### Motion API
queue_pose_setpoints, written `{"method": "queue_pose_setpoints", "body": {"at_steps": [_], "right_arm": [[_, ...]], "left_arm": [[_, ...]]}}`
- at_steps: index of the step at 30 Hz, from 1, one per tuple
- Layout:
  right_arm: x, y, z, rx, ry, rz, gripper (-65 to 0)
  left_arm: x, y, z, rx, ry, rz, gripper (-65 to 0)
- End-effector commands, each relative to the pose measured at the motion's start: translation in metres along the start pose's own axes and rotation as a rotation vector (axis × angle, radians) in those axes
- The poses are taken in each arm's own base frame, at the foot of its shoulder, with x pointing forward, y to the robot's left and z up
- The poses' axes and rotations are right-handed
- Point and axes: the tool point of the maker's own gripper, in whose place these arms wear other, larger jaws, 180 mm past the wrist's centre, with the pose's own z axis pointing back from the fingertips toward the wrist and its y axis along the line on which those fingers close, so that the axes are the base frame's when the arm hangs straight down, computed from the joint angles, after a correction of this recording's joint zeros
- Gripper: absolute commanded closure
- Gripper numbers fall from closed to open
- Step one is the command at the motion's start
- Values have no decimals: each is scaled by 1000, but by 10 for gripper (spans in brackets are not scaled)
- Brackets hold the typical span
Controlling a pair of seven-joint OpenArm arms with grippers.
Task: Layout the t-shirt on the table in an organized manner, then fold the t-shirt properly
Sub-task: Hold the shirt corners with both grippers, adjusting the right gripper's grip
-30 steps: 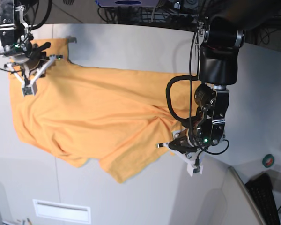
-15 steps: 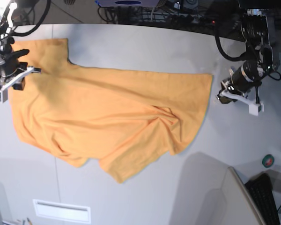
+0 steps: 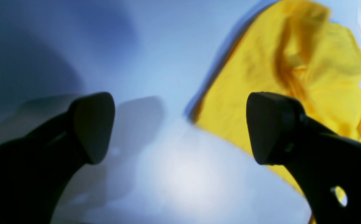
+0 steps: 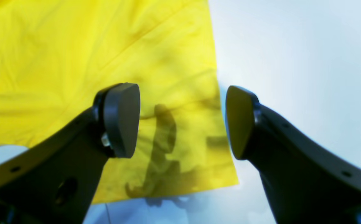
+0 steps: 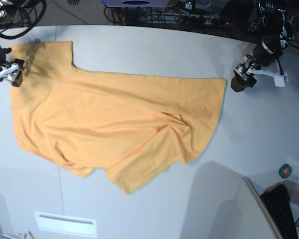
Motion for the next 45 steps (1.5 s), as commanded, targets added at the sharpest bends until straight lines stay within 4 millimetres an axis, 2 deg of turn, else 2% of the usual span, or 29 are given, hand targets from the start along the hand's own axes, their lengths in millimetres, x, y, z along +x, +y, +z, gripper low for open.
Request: {"method": "queue_pose_setpoints", "body": {"at_steps": [1,7,11,15,17,19,21,24,27,30,34,40,42,45], "right_arm": [[11,-4,3,0,-36,15,-410],[14,-3,2,2,-42,14,-410],[15,-4,2,-1,-44,14,-410],[23,-22,8,-46,-81,-33,-410],[19,-30,6,-60,-79,-78,-410],[23,-48,5,-79,-76,-92,-411],[17,-58,-4,-74,-46,-122,-411],[10,-73,-10,-77,-18,-167,-413],[1,-70,-11,-54,3,-159,-413],[-5,-70,-13,-49,14,-176,-411],[-26,-66,-22,-23,63,-226,-411],[-31,-65,-23,-20,78,-223,-411],[-49,-60,-20,-17,108,-232,-411],[-64,-54,-11,-26,123,-219,-410]], "left_arm": [[15,-11,-3,-49,-36,-18,-620],[-4,-31,-23,-96,32,-40,-569],[-19,-29,-38,-75,68,-26,-569],[-32,-34,-45,-82,90,-10,-569],[-38,-40,-47,-94,106,-18,-569],[-42,-43,-48,-100,119,-24,-564],[-46,-44,-49,-104,130,-26,-507],[-45,-43,-49,-102,127,-23,-349],[-43,-42,-49,-101,122,-21,-227],[-43,-42,-49,-101,122,-21,-151],[-43,-42,-49,-100,122,-22,0],[-37,-38,-47,-91,122,-45,0],[-33,-37,-46,-90,113,-45,0],[-29,-35,-45,-86,110,-55,0]]}}
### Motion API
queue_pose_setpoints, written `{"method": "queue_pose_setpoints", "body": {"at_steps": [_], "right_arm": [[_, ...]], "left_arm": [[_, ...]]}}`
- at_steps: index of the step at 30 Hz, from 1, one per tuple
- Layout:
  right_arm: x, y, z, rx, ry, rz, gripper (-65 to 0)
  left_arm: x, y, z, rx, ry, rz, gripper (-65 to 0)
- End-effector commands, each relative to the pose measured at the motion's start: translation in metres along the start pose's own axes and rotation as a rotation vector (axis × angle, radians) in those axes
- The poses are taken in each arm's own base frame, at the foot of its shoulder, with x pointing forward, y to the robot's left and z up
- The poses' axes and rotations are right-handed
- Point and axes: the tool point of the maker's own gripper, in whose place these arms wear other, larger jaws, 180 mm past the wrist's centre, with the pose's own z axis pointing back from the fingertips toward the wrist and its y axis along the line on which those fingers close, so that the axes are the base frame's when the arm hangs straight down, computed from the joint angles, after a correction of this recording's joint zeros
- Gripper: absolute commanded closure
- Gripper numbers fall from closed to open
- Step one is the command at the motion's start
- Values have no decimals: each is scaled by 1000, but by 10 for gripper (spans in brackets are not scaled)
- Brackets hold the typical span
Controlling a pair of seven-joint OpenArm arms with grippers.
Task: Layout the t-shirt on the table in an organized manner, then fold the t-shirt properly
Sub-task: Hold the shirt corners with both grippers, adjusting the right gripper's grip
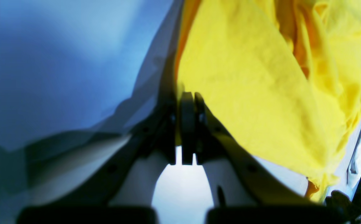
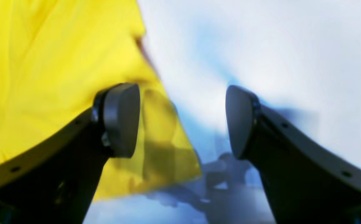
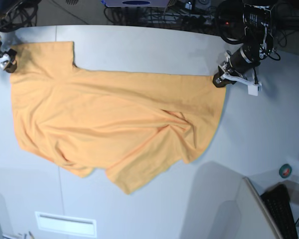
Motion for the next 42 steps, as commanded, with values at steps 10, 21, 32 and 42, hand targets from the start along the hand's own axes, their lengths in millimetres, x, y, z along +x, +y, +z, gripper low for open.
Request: {"method": "queue_pose_setpoints", "body": {"at_steps": [10,21,32,42], "right_arm": [[16,25,19,-3,-30,180,-81],[-3,59,2,78,33,224,0],[-35,49,7,71,107,214,0],[-46,75,17,105,106,285,0]], "left_arm": [[13,-10,-2,-25,-25,-19,0],[13,-10,-2,-26,-24,-17,0],[14,-10,-1,-26,-26,-22,0],[15,-11,-2,-28,-29,-23,0]]}}
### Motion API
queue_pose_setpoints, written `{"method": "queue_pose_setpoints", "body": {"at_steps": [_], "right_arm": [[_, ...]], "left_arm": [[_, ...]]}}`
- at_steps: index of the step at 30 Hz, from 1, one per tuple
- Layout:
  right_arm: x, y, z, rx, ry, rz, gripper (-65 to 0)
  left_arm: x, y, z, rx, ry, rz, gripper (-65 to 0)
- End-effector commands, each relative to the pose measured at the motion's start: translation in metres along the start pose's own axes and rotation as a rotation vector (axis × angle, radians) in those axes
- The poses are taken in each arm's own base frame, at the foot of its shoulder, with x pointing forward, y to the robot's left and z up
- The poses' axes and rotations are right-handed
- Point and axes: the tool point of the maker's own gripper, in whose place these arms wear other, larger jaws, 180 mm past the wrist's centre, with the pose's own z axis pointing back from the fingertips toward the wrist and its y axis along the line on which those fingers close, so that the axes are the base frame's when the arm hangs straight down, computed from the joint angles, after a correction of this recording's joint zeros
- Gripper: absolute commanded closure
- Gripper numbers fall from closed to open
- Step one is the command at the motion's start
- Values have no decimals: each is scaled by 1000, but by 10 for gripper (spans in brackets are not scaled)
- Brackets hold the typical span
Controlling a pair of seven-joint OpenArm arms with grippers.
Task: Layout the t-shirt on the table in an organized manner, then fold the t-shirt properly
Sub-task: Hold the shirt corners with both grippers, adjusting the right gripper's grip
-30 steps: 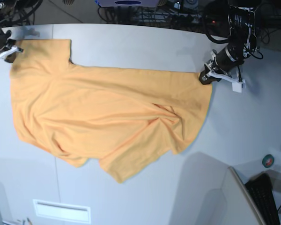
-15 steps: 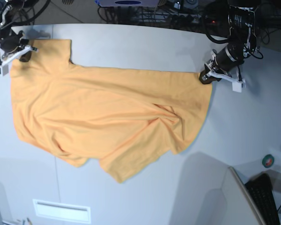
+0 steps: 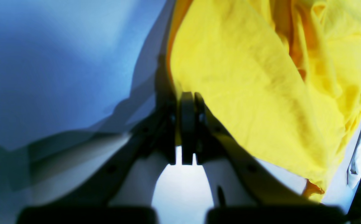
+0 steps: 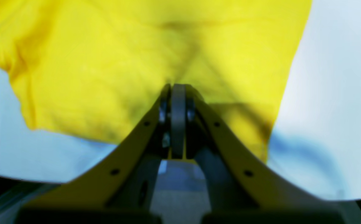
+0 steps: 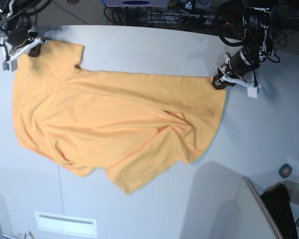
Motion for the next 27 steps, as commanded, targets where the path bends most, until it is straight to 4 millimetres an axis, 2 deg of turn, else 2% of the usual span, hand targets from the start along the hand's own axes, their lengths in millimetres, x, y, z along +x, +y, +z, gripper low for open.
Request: {"method": "queue_pose_setpoints", "body": {"at_steps": [1,6,9,12,13,16,17,18,22,27], "right_arm": [[16,-6,9,-17,-53,28,0],[46,-14,19,-49,-125,47,0],[69,-34,24,-96,-201,-23,0],[83,-55,24,-125,-250,-111,0],[85,-60,23,-127,-245,-122,-36],[80,-70,11,-96,-177,-169,-338],[79,-70,8,-73,-180,-195,-393],[79,-73,6,-51,-190,-224,-419],[67,-80,-4,15,-175,-323,-380],[53,-78,-10,28,-136,-347,-369]], "left_arm": [[14,-5,3,-19,-31,-18,0],[13,-4,3,-16,-29,-19,0],[13,-4,3,-17,-30,-19,0],[12,-3,4,-14,-29,-18,0],[13,-3,4,-14,-30,-17,0],[14,-1,5,-10,-33,-16,0],[14,-1,5,-10,-33,-16,0],[14,-1,5,-10,-33,-16,0],[14,-1,5,-9,-34,-15,0],[14,-1,5,-9,-34,-15,0]]}}
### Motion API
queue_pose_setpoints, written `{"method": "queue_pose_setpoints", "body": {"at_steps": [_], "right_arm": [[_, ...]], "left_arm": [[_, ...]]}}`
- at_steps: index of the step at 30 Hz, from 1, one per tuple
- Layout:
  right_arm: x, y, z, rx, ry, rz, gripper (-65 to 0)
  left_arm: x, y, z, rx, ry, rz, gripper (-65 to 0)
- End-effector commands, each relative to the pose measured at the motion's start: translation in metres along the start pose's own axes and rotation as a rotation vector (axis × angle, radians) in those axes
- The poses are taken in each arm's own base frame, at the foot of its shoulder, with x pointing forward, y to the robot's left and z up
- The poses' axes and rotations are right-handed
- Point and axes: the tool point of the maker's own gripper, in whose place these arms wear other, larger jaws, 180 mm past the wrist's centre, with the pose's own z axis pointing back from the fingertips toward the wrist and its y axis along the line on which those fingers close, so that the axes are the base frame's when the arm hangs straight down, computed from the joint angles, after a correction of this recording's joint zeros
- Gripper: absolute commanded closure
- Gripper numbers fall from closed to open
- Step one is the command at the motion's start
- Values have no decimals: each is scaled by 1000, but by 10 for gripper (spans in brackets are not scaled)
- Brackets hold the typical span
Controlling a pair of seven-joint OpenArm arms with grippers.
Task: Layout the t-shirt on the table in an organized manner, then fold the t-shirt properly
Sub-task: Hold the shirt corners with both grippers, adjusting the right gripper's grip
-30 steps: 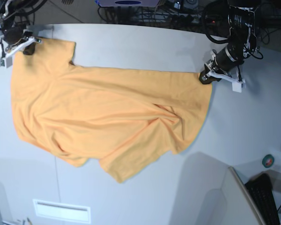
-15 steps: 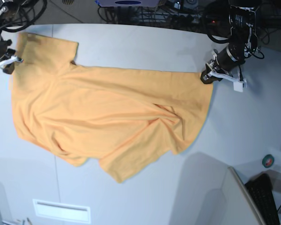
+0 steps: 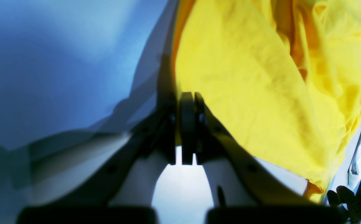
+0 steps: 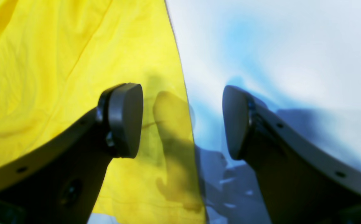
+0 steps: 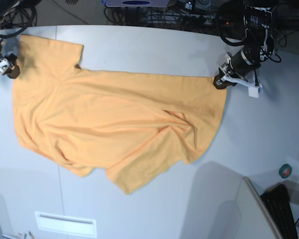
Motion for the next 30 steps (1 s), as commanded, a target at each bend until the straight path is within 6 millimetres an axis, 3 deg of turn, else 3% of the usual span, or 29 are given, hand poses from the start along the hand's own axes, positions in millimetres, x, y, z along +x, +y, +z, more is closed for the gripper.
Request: {"method": "queue_pose_setpoints", "body": {"at_steps": [1,6,12,14,19,25,30], "right_arm": [[-6,1,-1,-5,36,21,-369],[-30,21,-12,41,115,80,-368],[-36,25,-13,48,118,69,-359],[-34,25,-14,50,115,69,-294],[-27,26,-16,53,65,67,0],[-28,23,-15,48,71,63,0],[-8,25,9,7,46,186,0]], "left_arm": [[12,-4,3,-17,-28,-16,0],[11,-5,2,-20,-27,-18,0],[12,-5,3,-18,-29,-17,0],[12,-4,3,-17,-28,-16,0],[11,-5,3,-18,-27,-17,0],[14,-3,4,-12,-24,-35,0],[30,-19,18,-40,-63,-110,0]]}}
